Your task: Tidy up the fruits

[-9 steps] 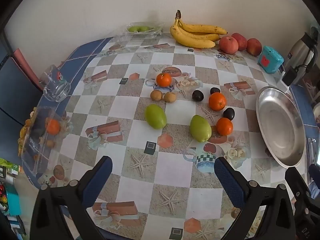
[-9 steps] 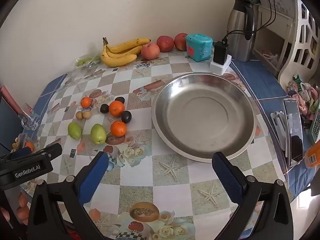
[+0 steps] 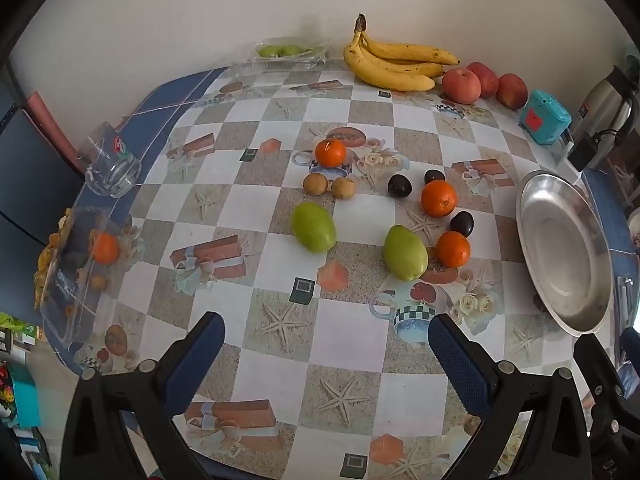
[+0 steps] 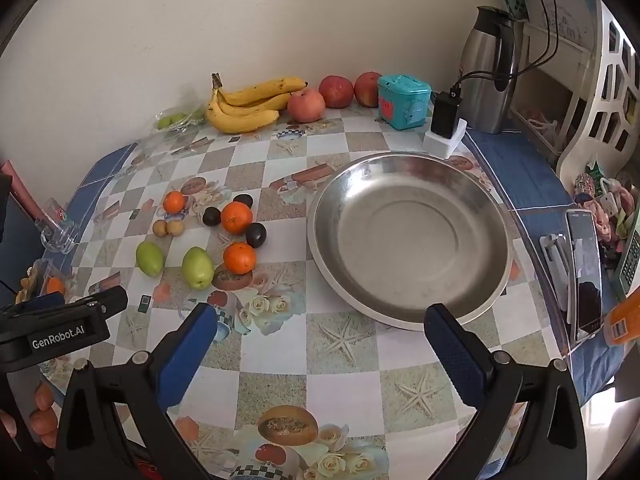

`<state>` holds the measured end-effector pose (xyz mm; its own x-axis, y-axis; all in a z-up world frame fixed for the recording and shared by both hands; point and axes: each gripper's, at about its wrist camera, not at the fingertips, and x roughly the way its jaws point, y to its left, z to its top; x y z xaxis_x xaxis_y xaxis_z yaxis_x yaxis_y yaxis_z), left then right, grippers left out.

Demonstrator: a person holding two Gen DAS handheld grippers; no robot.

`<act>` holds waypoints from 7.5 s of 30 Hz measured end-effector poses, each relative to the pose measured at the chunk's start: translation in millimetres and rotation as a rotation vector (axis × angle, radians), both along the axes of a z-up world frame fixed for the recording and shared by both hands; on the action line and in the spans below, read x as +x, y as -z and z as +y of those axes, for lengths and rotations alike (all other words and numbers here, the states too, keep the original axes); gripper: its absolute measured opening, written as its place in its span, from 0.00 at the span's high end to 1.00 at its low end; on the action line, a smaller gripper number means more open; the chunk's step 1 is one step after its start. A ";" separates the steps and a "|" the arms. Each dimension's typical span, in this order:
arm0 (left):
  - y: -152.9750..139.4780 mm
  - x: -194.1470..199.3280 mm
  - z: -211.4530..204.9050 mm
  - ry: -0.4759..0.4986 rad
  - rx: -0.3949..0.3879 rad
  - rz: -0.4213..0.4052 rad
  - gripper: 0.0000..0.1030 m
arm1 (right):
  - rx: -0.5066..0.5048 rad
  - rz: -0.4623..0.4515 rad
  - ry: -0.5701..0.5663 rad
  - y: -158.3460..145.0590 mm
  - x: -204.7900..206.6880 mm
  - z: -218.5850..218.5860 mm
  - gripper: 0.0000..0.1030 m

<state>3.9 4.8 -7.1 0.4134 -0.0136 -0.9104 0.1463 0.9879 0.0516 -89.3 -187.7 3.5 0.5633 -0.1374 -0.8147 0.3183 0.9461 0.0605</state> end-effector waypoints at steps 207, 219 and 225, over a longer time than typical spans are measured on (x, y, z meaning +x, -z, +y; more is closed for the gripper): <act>27.1 65.9 -143.9 0.222 -0.246 0.141 0.59 | 0.100 0.123 0.137 52.3 94.9 -116.8 0.64; 40.2 41.3 -198.9 0.364 -0.202 0.118 0.58 | 0.125 0.160 0.192 58.4 79.7 -141.6 0.64; 35.8 43.6 -193.9 0.356 -0.189 0.110 0.53 | 0.144 0.160 0.224 59.3 74.3 -148.2 0.60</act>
